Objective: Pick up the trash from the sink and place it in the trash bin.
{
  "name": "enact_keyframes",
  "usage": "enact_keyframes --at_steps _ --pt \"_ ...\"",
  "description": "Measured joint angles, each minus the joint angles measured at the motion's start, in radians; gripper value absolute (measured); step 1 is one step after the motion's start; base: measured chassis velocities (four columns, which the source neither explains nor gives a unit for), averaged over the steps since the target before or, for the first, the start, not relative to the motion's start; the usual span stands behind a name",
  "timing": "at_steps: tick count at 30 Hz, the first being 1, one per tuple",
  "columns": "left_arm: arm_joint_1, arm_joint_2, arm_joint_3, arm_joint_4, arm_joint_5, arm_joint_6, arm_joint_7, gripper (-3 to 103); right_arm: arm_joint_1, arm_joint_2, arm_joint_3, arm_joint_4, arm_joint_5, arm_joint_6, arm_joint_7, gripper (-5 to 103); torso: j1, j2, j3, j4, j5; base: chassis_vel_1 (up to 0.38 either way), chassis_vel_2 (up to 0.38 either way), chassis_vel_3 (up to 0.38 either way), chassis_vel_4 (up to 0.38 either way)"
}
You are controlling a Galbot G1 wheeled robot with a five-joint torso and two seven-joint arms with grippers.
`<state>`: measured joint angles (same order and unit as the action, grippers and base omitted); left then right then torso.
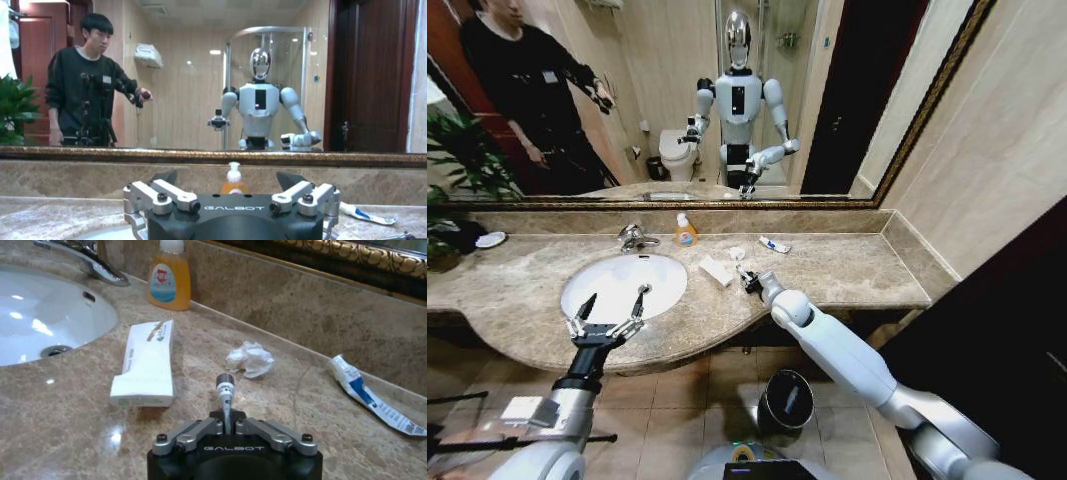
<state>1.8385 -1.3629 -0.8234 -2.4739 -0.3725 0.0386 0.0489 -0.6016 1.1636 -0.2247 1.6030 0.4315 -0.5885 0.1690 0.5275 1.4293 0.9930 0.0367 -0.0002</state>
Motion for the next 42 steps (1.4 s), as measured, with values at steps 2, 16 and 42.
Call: enact_keyframes --at_steps 2,16,42 --pt "0.0 0.0 0.0 0.0 0.0 0.0 0.0 100 -0.001 0.003 0.0 0.004 0.0 0.0 0.008 3 0.0 0.0 0.0 0.0001 0.0001 0.0 0.0 0.0 0.0" --pt "0.0 0.0 0.0 0.0 0.0 0.0 0.0 100 -0.444 -0.185 0.522 0.511 0.103 -0.02 0.043 0 0.0 0.0 0.0 -0.0001 0.0002 0.0 0.0 0.0 0.0" --pt "0.0 0.0 0.0 0.0 0.0 0.0 0.0 100 -0.738 0.214 0.688 -0.313 -0.648 0.326 -0.312 0 0.0 0.0 0.0 0.0004 0.0002 0.0 0.0 0.0 0.0"
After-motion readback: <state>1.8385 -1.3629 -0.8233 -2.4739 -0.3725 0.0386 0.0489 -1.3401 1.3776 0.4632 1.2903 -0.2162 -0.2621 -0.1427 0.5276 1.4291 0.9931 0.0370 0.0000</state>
